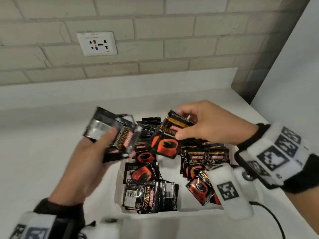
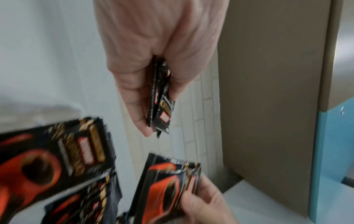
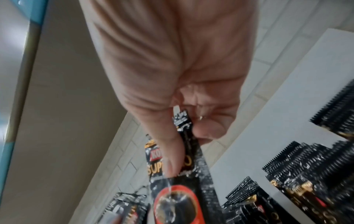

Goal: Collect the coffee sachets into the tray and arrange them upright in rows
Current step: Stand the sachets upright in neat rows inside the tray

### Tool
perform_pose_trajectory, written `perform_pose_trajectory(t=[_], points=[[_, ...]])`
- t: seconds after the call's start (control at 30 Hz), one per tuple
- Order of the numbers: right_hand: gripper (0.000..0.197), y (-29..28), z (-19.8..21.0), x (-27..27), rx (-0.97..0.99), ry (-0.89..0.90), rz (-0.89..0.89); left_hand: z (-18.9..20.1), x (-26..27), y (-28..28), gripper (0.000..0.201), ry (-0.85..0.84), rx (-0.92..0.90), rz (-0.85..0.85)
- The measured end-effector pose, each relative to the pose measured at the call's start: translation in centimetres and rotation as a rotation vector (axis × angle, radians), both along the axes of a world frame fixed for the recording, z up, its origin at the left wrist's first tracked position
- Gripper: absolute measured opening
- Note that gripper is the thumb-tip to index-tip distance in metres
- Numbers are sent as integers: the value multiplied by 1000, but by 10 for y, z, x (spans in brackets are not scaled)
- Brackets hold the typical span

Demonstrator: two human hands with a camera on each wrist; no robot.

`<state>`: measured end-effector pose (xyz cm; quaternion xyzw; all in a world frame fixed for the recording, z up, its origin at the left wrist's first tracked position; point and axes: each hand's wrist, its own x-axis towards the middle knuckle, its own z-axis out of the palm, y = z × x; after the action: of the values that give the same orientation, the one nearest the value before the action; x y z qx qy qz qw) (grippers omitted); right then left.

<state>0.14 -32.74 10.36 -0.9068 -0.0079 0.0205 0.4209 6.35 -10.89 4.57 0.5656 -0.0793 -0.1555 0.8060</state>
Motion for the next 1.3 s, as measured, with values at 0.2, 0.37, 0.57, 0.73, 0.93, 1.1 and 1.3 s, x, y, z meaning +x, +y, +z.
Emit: perform_pose_trajectory(t=[0.2,0.37,0.57,0.73,0.93,1.1,1.3], points=[[31,25,-16,42,-392,-1,90,14,19,23,16,-84,-22,160],[20,51,-45,61,-606,8,241,12,15,23,26,-75,-7,139],[14,62,-61,66,-767,23,308,11,14,24,16,-65,-8,130],[34,61,-66,71,-773,88,281,8,14,23,18,-38,-6,75],[13,57,-63,73,-742,144,281,2,14,18,21,41,8,-37],[45,51,-52,72,-628,147,242,-9,17,16,19,74,44,-43],[45,35,-30,58,-530,124,142,-16,16,13,18,95,54,-43]])
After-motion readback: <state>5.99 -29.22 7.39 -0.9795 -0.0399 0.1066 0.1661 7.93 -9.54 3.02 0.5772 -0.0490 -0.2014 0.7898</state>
